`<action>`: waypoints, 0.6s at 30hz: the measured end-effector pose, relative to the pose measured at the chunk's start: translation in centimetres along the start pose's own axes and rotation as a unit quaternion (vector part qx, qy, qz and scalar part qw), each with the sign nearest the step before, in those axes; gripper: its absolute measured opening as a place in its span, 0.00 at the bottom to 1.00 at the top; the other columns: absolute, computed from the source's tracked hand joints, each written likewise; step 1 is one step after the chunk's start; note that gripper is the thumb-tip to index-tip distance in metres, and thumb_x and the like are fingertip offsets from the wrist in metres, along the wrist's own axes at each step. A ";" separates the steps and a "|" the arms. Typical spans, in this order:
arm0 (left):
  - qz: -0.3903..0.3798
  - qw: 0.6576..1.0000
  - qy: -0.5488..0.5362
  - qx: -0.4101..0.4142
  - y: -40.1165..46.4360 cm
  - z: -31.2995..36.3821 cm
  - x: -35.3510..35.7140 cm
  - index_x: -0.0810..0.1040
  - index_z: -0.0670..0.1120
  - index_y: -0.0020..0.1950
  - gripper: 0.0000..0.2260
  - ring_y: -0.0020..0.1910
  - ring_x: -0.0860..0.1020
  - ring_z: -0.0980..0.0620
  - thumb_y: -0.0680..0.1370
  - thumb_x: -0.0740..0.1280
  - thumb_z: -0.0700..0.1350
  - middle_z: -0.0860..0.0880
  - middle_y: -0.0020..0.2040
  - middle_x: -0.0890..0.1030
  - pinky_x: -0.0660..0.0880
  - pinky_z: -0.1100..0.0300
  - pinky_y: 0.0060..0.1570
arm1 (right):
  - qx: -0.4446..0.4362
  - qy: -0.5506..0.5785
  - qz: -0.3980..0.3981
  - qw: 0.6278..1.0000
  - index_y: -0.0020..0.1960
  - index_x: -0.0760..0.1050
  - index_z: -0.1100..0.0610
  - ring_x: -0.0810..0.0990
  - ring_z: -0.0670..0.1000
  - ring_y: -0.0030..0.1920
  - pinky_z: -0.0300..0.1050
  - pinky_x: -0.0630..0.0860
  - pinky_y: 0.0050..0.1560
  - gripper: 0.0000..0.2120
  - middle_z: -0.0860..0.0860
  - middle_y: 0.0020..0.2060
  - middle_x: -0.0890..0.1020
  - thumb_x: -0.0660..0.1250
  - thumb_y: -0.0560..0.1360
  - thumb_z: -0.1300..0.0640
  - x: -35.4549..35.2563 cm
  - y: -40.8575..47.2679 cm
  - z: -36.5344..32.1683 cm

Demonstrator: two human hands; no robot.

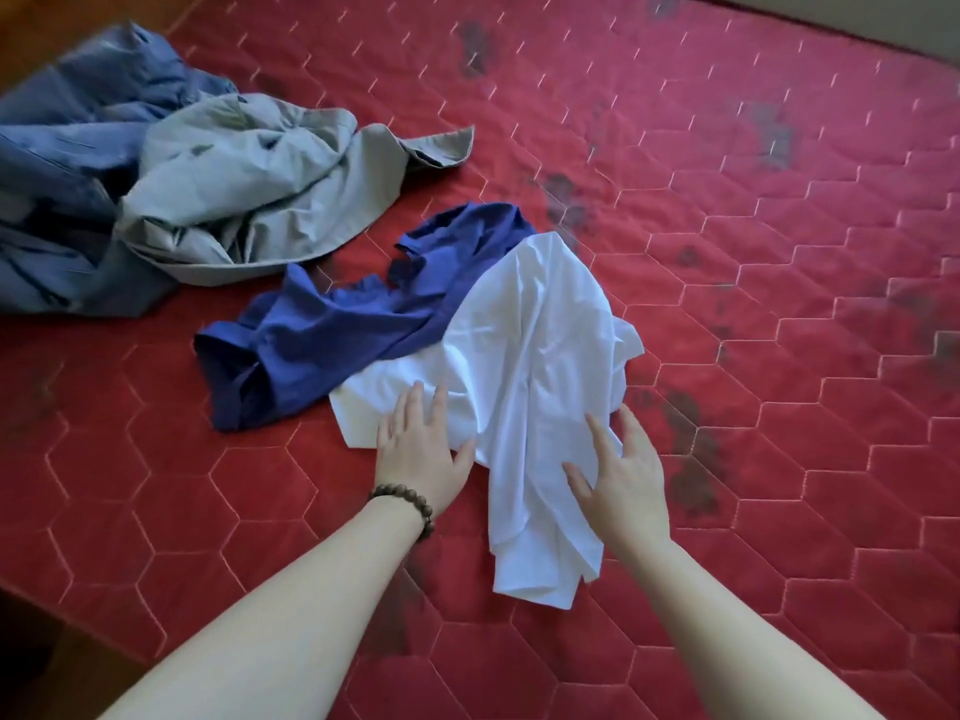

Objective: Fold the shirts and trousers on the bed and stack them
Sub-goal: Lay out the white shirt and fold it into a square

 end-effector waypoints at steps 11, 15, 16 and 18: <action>-0.053 0.998 -0.012 0.036 8.1 0.5 8.6 0.57 0.41 0.75 0.38 0.69 0.64 0.44 0.74 0.68 0.59 0.42 0.70 0.66 0.60 0.55 0.68 | 0.105 0.089 -0.043 0.990 0.74 0.57 0.45 0.74 0.61 0.45 0.51 0.74 0.43 0.33 0.57 0.74 0.55 0.59 0.73 0.66 5.5 8.6 1.5; -0.013 0.997 0.002 0.079 7.0 0.3 8.5 0.75 0.41 0.49 0.04 0.53 0.73 0.43 0.77 0.62 0.39 0.43 0.51 0.75 0.64 0.55 0.48 | 0.077 0.086 0.003 0.993 0.65 0.70 0.54 0.75 0.62 0.45 0.52 0.71 0.41 0.24 0.56 0.59 0.72 0.58 0.71 0.70 6.0 7.4 1.8; -0.017 0.997 -0.005 0.080 6.3 0.2 8.6 0.75 0.40 0.47 0.04 0.52 0.73 0.41 0.77 0.61 0.36 0.42 0.49 0.76 0.64 0.53 0.45 | 0.067 0.089 0.008 0.994 0.64 0.72 0.54 0.75 0.62 0.47 0.52 0.71 0.43 0.23 0.55 0.57 0.74 0.59 0.72 0.70 6.0 6.7 1.8; -0.024 0.997 -0.020 0.076 4.6 -0.3 8.7 0.76 0.38 0.45 0.05 0.49 0.74 0.40 0.76 0.61 0.34 0.40 0.46 0.77 0.65 0.52 0.42 | 0.054 0.088 0.008 0.995 0.63 0.74 0.53 0.75 0.61 0.48 0.51 0.69 0.42 0.23 0.55 0.53 0.75 0.60 0.71 0.69 6.0 4.9 2.0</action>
Point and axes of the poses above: each hand's wrist, its own y-axis towards the middle knuckle, its own x-axis out of the palm, z = x × y, the point moved 4 cm from there along y, towards the middle knuckle
